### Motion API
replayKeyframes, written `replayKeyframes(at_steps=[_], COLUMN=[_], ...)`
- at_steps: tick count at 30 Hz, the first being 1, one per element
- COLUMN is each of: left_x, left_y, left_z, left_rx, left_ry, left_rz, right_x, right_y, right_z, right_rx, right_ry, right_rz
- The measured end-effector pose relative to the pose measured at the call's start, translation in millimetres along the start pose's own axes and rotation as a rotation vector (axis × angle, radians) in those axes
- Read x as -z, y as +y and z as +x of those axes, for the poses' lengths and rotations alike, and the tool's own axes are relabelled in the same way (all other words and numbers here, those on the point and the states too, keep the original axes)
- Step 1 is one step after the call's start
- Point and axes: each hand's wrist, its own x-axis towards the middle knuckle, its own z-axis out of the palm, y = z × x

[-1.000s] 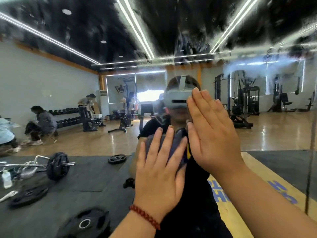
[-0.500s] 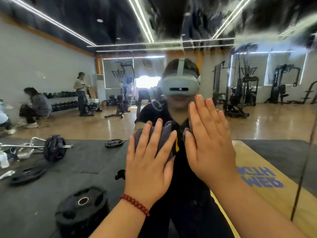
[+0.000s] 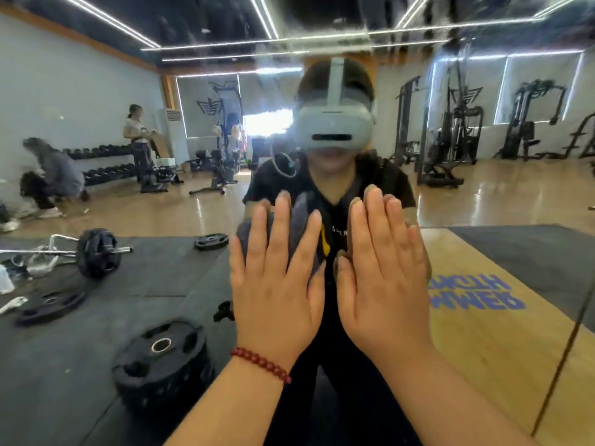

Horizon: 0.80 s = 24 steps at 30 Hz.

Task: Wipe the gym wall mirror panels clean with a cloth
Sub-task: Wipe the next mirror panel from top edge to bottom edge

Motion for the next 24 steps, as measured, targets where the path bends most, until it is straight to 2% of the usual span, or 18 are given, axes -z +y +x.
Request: replayKeyframes(at_steps=[4, 10, 12, 16, 18, 24], left_x=[2, 17, 9, -9, -10, 3], left_y=[-6, -15, -7, 3, 0, 4], left_z=[-32, 58, 42, -54, -74, -7], left_rx=[-0.03, 0.207, 0.134, -0.012, -0.043, 0.107], left_ry=[-0.078, 0.099, 0.092, -0.063, -0.112, -0.009], left_rz=[0.03, -0.048, -0.012, 0.021, 0.032, -0.097], right_x=[-2, -4, -3, -5, -5, -7], right_y=[1, -3, -6, -12, -12, -16], right_z=[-9, -11, -17, -47, -63, -84], right_rx=[0.018, -0.013, -0.031, -0.034, -0.022, -0.041], right_ry=[-0.03, -0.023, -0.018, -0.078, -0.117, -0.154], right_rz=[-0.043, -0.036, -0.008, 0.013, 0.013, 0.041])
